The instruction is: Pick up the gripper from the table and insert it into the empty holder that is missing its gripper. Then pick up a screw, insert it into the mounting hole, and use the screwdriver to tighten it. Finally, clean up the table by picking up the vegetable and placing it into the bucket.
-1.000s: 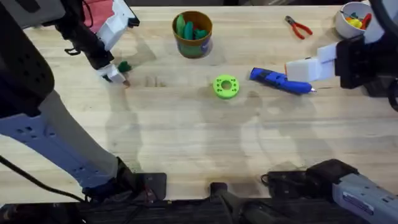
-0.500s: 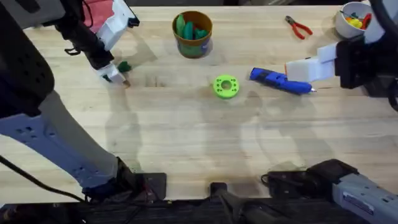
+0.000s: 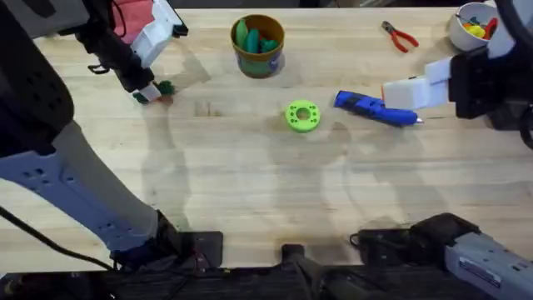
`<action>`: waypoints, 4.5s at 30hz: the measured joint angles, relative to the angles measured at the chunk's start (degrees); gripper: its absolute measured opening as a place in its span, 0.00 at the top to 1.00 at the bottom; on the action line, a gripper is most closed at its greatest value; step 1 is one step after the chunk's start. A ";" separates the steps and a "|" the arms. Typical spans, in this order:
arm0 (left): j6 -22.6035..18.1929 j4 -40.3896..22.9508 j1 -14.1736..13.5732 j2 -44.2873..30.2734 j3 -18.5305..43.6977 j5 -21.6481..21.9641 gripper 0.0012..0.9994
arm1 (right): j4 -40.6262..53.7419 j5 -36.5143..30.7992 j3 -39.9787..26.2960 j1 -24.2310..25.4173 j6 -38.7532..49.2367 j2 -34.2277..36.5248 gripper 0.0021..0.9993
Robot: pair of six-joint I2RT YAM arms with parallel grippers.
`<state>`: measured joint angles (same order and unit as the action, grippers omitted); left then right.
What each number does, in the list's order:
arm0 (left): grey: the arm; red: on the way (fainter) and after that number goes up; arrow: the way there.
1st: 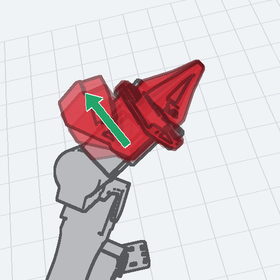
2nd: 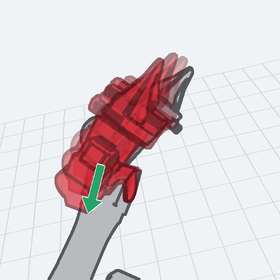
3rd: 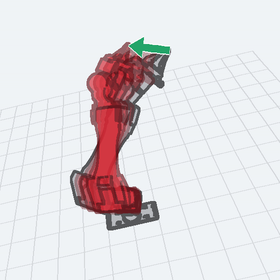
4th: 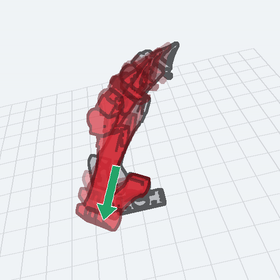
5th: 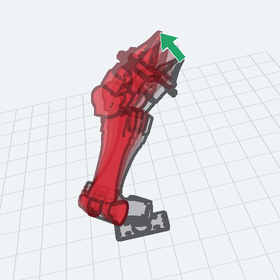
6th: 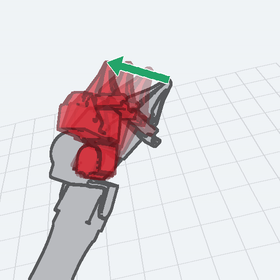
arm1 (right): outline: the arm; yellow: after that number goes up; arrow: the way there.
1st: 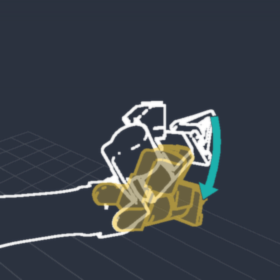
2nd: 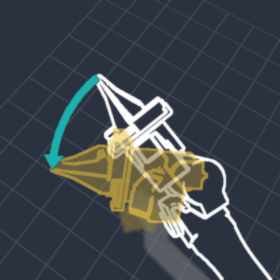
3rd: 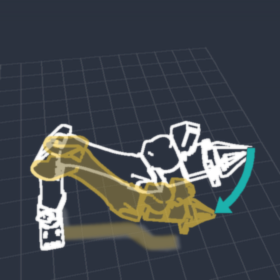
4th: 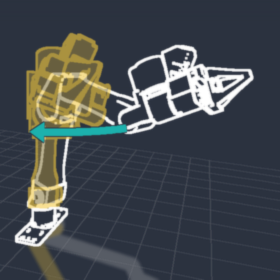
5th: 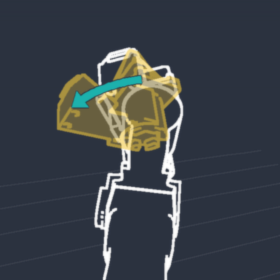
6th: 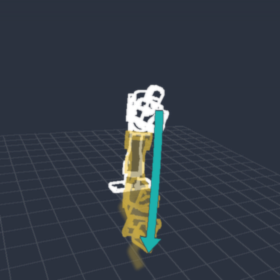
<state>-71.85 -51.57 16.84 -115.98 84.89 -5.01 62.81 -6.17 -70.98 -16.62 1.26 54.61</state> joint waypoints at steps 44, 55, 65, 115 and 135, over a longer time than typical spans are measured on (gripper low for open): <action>15.39 -14.63 -19.17 5.72 26.97 -21.25 0.98 | 0.00 0.00 0.00 0.01 0.00 0.00 0.01; 25.53 -6.89 -24.96 4.20 26.97 -22.02 0.98 | 0.02 0.00 0.00 0.00 0.00 0.00 0.01; 31.69 -4.48 -27.63 -1.03 26.97 -22.06 0.98 | 0.02 0.00 0.00 0.02 0.00 0.00 0.01; 49.53 -23.53 -31.80 16.05 30.77 -8.45 0.01 | 0.22 0.00 0.00 0.02 0.00 0.00 0.01; 61.66 -15.47 -31.80 53.03 -18.97 -1.35 0.01 | 0.34 0.00 0.00 0.01 0.00 0.00 0.01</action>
<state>-10.19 -67.04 -14.96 -62.95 65.91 -6.36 63.15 -6.17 -70.98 -16.61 1.26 54.61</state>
